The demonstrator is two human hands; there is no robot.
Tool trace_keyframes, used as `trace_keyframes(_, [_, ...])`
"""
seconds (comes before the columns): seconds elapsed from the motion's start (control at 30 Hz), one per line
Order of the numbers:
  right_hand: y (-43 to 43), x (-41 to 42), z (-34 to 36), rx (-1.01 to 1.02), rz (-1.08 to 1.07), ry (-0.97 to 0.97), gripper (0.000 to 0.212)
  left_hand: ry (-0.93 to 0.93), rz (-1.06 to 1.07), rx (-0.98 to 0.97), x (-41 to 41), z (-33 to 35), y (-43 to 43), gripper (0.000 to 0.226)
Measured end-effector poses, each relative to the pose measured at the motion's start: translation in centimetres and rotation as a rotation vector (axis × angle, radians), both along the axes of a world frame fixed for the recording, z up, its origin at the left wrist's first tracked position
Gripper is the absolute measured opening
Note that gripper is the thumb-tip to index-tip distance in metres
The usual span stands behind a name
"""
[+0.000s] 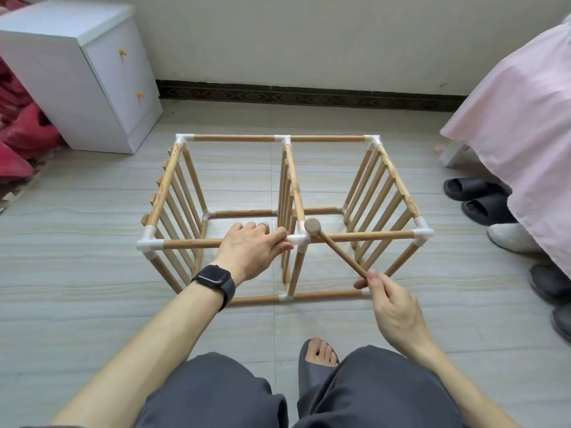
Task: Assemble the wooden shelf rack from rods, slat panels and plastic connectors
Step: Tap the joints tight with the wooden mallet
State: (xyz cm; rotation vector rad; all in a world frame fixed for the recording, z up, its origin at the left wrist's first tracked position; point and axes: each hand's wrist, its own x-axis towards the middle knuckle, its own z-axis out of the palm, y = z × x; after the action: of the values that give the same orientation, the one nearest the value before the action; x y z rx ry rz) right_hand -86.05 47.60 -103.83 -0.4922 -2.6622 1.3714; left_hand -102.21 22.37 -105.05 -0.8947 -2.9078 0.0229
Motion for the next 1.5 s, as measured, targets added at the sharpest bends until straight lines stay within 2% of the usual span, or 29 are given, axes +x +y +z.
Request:
trace_keyframes(0.17, [0.0, -0.4, 1.8, 0.228, 0.114, 0.000, 0.045, 0.001, 0.011, -0.021, 0.2, 0.1, 0.2, 0.055])
trace_keyframes(0.23, [0.1, -0.9, 2.9, 0.254, 0.143, 0.018, 0.045, 0.004, 0.007, -0.034, 0.1, 0.1, 0.1, 0.048])
trace_keyframes(0.3, [0.2, -1.2, 4.0, 0.207, 0.132, 0.162, 0.049, 0.020, 0.000, -0.047, 0.0, -0.1, 0.0, 0.039])
trace_keyframes(0.37, [0.0, -1.0, 4.6, 0.142, 0.120, 0.350, 0.045, 0.019, 0.006, -0.046, -0.1, -0.1, -0.1, 0.034])
trace_keyframes(0.4, [-0.2, -0.8, 4.6, 0.160, 0.131, 0.383, 0.042, 0.016, 0.010, -0.044, -0.1, -0.2, -0.1, 0.033])
trace_keyframes(0.43, [-0.4, -0.7, 4.5, 0.214, 0.154, 0.338, 0.040, 0.012, 0.011, -0.043, -0.2, -0.2, -0.1, 0.033])
trace_keyframes(0.53, [-0.1, -0.5, 3.5, 0.615, 0.272, -0.062, 0.044, 0.005, 0.014, -0.046, -0.1, -0.1, -0.1, 0.033])
trace_keyframes(0.57, [0.2, -0.6, 3.2, 0.632, 0.255, -0.045, 0.047, 0.003, 0.014, -0.046, -0.1, -0.1, -0.1, 0.033])
trace_keyframes(0.63, [0.3, -0.5, 3.4, 0.469, 0.182, 0.203, 0.048, 0.000, 0.016, -0.042, -0.1, -0.1, -0.2, 0.033])
trace_keyframes(0.67, [0.3, -0.5, 3.3, 0.443, 0.163, 0.263, 0.046, -0.006, 0.015, -0.040, -0.1, 0.0, -0.2, 0.032])
trace_keyframes(0.7, [0.2, -0.5, 3.3, 0.471, 0.170, 0.255, 0.043, -0.010, 0.014, -0.040, -0.1, 0.0, -0.2, 0.032])
trace_keyframes(0.8, [-0.2, -0.9, 3.2, 0.678, 0.278, -0.104, 0.042, -0.008, 0.024, -0.044, -0.1, 0.1, -0.2, 0.032])
trace_keyframes(0.83, [0.0, -1.0, 3.2, 0.647, 0.262, -0.089, 0.043, -0.013, 0.024, -0.044, -0.1, 0.1, -0.2, 0.032])
trace_keyframes(0.9, [-0.1, -1.0, 3.6, 0.468, 0.169, 0.181, 0.047, -0.005, 0.023, -0.050, -0.1, 0.0, -0.2, 0.032])
trace_keyframes(0.93, [-0.3, -0.8, 3.4, 0.444, 0.151, 0.262, 0.048, -0.012, 0.025, -0.049, -0.1, 0.0, -0.3, 0.032])
trace_keyframes(0.97, [-0.3, -0.6, 3.3, 0.477, 0.172, 0.262, 0.046, -0.020, 0.024, -0.046, -0.1, 0.0, -0.2, 0.032])
trace_keyframes(1.0, [-0.5, -0.5, 3.3, 0.563, 0.213, 0.178, 0.043, -0.019, 0.022, -0.046, -0.1, 0.0, -0.2, 0.032])
trace_keyframes(1.07, [-0.4, -0.2, 2.6, 0.705, 0.281, -0.094, 0.039, -0.016, 0.026, -0.054, -0.1, 0.1, -0.3, 0.031])
trace_keyframes(1.3, [1.6, 0.8, 1.8, 0.272, 0.034, 0.055, 0.047, -0.060, 0.014, -0.005, -0.2, 0.5, -0.3, 0.037])
trace_keyframes(1.4, [3.2, 2.3, 1.5, 0.195, -0.133, 0.043, 0.047, -0.150, -0.032, 0.019, -0.4, 0.8, -0.1, 0.062])
trace_keyframes(1.5, [5.0, 4.1, 0.7, 0.169, -0.287, 0.032, 0.050, -0.125, -0.114, 0.017, -0.6, 1.5, 1.6, 0.062])
